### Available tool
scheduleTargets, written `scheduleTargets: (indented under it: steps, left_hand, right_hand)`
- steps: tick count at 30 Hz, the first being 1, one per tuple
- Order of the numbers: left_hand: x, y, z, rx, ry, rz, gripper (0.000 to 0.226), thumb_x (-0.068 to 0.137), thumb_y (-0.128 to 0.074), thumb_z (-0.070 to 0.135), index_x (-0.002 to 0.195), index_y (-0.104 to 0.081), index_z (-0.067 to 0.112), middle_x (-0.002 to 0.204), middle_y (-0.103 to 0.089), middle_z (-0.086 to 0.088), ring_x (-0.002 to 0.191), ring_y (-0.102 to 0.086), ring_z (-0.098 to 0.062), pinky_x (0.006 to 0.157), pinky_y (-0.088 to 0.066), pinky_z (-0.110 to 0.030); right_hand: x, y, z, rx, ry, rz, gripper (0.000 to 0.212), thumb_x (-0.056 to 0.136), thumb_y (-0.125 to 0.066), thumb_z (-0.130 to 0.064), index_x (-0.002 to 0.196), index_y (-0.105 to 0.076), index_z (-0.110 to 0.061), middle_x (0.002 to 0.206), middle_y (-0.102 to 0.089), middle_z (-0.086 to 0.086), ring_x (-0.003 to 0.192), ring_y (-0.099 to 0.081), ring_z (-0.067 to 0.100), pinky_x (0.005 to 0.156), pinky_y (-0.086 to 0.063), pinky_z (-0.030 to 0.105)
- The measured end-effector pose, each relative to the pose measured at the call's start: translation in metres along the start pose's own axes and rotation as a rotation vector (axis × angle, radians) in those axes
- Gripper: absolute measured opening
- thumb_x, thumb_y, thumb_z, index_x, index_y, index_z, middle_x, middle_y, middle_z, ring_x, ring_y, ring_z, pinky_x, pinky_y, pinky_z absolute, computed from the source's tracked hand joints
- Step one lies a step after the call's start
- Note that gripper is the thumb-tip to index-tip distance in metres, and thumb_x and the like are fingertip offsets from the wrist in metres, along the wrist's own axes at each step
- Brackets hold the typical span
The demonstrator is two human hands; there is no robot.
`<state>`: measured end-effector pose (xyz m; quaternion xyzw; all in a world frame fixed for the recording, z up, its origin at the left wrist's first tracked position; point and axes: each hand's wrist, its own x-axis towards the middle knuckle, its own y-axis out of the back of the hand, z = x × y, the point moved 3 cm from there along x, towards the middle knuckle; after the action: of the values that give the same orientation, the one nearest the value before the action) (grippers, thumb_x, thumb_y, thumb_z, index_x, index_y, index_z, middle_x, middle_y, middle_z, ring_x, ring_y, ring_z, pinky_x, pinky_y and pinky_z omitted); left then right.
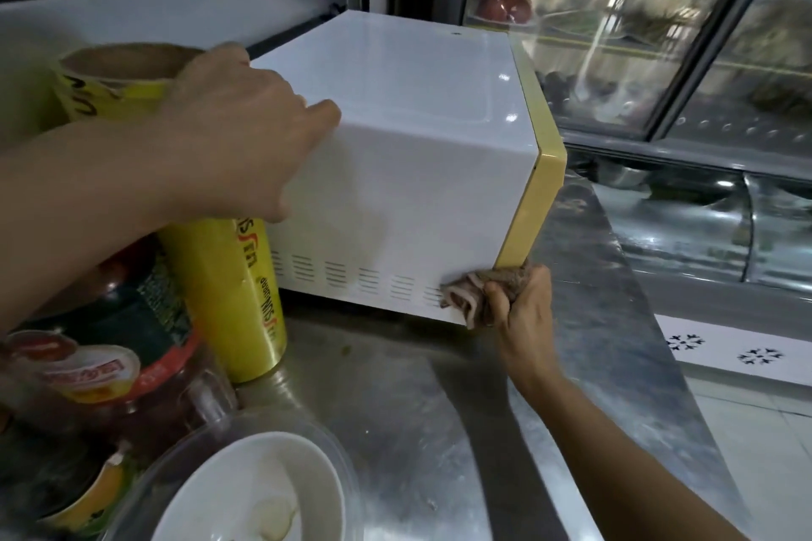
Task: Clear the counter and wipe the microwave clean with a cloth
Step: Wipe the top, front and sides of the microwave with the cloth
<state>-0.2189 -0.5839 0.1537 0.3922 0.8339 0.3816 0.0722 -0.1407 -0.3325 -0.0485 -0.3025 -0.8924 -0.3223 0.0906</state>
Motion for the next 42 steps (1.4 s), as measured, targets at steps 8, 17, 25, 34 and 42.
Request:
scheduleTargets:
  steps: [8, 17, 25, 34, 42]
  left_hand:
    - [-0.001, -0.001, 0.002, 0.018, 0.027, -0.027, 0.063, 0.065, -0.060, 0.059, 0.112, -0.036, 0.025, 0.094, -0.061, 0.004, 0.083, -0.058, -0.020, 0.069, -0.030, -0.031]
    - [-0.003, 0.007, 0.009, 0.018, 0.038, -0.148, 0.076, 0.072, -0.059, 0.052, 0.132, -0.023, 0.023, 0.116, -0.053, 0.005, 0.104, -0.051, -0.017, 0.079, -0.032, -0.034]
    - [-0.008, 0.020, -0.003, -0.080, 0.013, -0.237, 0.086, 0.075, -0.060, 0.045, 0.143, -0.012, 0.025, 0.136, -0.041, 0.006, 0.124, -0.035, -0.018, 0.099, -0.026, -0.041]
    - [-0.007, 0.019, -0.041, -0.206, 0.097, -0.289, 0.087, 0.064, -0.063, 0.070, 0.133, -0.034, 0.025, 0.126, -0.055, 0.002, 0.124, -0.038, -0.021, 0.108, -0.017, -0.050]
    - [0.002, 0.013, -0.046, -0.270, 0.078, -0.368, 0.104, 0.058, -0.074, 0.064, 0.141, -0.026, 0.024, 0.128, -0.051, -0.002, 0.118, -0.047, -0.023, 0.097, -0.033, -0.040]
  right_hand:
    - [-0.006, -0.014, 0.032, -0.310, 0.036, -0.135, 0.033, 0.089, -0.058, -0.030, 0.101, -0.044, -0.003, 0.094, -0.033, 0.004, 0.095, -0.041, 0.027, 0.077, -0.019, 0.028]
    - [-0.008, 0.020, 0.010, -0.410, 0.117, -0.392, 0.022, 0.083, -0.066, -0.030, 0.095, -0.050, -0.020, 0.099, -0.048, -0.001, 0.097, -0.049, 0.021, 0.077, -0.030, 0.033]
    - [-0.019, 0.084, -0.081, 0.008, 0.470, 0.277, 0.036, 0.078, -0.071, -0.001, 0.105, -0.048, -0.009, 0.116, -0.044, 0.002, 0.103, -0.051, 0.023, 0.083, -0.049, 0.030]
    - [0.025, 0.046, -0.098, -0.832, 0.980, 0.240, 0.056, 0.088, -0.053, -0.011, 0.140, -0.035, -0.002, 0.148, -0.028, 0.017, 0.139, -0.022, 0.028, 0.117, -0.015, 0.045]
    - [0.038, -0.032, -0.139, -1.076, 1.199, 0.113, 0.066, 0.088, -0.037, -0.027, 0.148, -0.014, -0.009, 0.155, -0.010, 0.007, 0.144, -0.005, 0.024, 0.118, -0.002, 0.043]
